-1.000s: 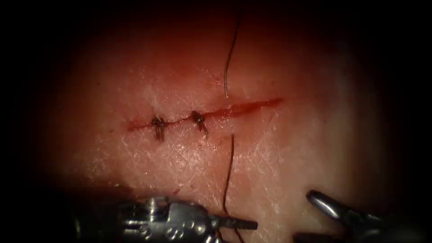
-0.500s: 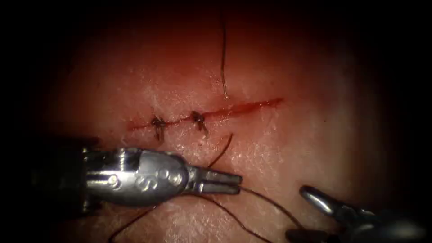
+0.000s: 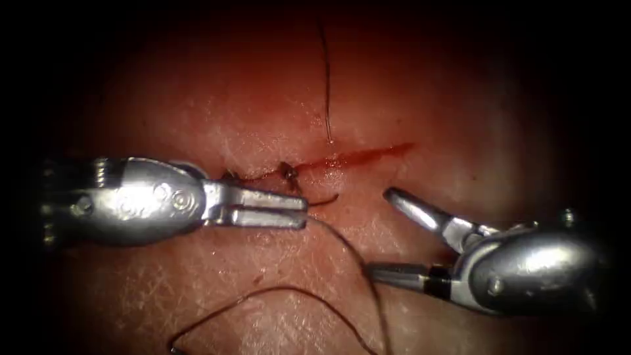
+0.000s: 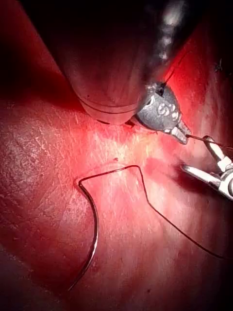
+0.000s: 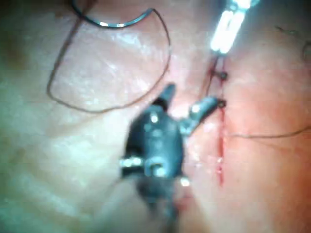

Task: Wound Closure

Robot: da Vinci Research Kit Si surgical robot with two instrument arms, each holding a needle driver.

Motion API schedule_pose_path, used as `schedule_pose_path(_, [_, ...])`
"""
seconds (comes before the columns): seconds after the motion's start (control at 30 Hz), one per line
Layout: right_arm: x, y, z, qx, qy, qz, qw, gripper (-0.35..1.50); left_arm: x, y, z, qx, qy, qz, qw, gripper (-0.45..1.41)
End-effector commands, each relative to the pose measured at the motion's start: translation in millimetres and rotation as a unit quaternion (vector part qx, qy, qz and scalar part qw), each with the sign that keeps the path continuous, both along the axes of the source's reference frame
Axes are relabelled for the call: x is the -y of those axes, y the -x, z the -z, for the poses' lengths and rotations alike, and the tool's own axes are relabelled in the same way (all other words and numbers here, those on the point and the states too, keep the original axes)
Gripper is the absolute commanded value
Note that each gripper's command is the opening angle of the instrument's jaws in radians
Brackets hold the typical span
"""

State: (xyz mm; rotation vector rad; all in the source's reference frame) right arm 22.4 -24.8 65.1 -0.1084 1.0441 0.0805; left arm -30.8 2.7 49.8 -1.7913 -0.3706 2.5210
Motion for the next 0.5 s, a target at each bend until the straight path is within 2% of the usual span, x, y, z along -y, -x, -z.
schedule_pose_path(0.03, [0.4,-1.6,-0.8,0.0,-0.002,0.003,1.0,0.99,0.2,0.6,-0.8,0.001,-0.001,0.0,1.0,-0.45])
schedule_pose_path(0.2, [0.6,-4.7,-3.1,-0.002,-0.01,0.02,1.0,0.99,0.0,0.4,-1.6,0.038,-0.002,-0.001,0.999,-0.45])
schedule_pose_path(0.37, [0.8,-6.2,-4.4,-0.005,-0.018,0.028,0.999,0.94,0.0,0.2,-1.9,0.042,-0.002,-0.003,0.999,-0.45])
schedule_pose_path(0.43, [0.7,-6.9,-4.8,-0.009,-0.02,0.033,0.999,0.77,0.0,0.1,-1.9,0.044,0.001,-0.006,0.999,-0.45])
schedule_pose_path(0.5, [0.7,-7.1,-4.9,-0.009,-0.019,0.035,0.999,0.72,0.1,0.1,-1.9,0.044,0.001,-0.006,0.999,-0.45])
